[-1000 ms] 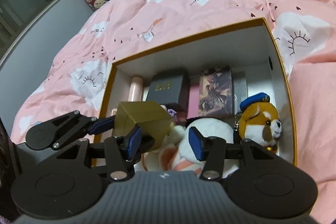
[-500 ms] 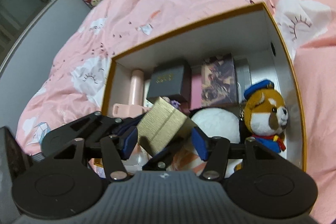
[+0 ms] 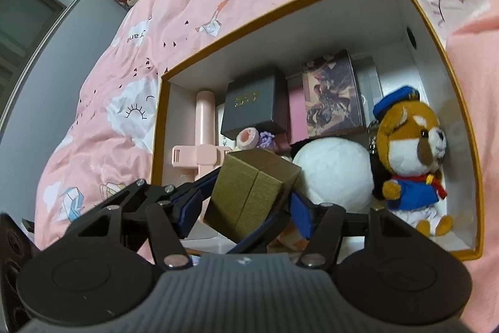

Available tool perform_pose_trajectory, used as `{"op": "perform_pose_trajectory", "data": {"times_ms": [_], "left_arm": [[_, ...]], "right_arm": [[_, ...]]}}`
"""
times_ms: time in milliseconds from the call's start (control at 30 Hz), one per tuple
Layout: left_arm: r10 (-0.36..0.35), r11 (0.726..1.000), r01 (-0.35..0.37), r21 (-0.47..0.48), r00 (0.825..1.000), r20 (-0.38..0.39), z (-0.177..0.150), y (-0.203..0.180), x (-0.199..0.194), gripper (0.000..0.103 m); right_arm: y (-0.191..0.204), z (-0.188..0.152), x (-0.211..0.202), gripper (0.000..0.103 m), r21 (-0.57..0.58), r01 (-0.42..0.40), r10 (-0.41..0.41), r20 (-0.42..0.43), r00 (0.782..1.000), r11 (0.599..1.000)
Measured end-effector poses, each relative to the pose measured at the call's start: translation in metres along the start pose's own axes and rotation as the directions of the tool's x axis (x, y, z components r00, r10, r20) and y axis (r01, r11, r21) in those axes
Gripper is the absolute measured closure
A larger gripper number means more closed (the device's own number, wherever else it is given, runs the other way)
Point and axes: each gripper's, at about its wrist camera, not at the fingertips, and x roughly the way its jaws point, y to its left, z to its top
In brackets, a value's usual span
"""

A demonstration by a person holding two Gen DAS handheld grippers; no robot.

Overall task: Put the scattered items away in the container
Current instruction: 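Lower the gold cube box into the box with the left tool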

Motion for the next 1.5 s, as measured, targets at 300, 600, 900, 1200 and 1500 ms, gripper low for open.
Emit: {"op": "perform_pose_trajectory", "data": {"times_ms": [300,600,900,1200,1500], "left_arm": [[-0.059,0.993,0.059,-0.099,0.998,-0.001,-0.007,0.011,-0.007,0.036],[-0.04,0.986,0.047,-0.16,0.998,0.046,0.001,0.036,-0.03,0.036],[0.06,0.979,-0.051,-0.196,0.997,0.041,0.005,0.049,-0.038,0.036],[0.055,0.97,-0.044,-0.237,0.998,0.042,0.005,0.062,-0.042,0.036],[0.039,0.964,-0.021,-0.264,0.997,0.064,0.002,0.073,-0.049,0.036]], "right_arm": [[-0.008,-0.002,-0.001,0.051,0.063,-0.007,0.007,0.011,1.0,0.998],[0.004,0.012,-0.029,0.052,-0.042,0.067,-0.061,0.12,0.991,0.997],[0.019,0.065,-0.032,0.052,-0.257,0.41,-0.353,0.243,0.904,0.875],[0.018,0.096,0.021,0.052,-0.388,0.592,-0.58,0.163,0.798,0.706],[0.014,0.106,0.055,0.053,-0.411,0.659,-0.683,0.109,0.722,0.63]]}}
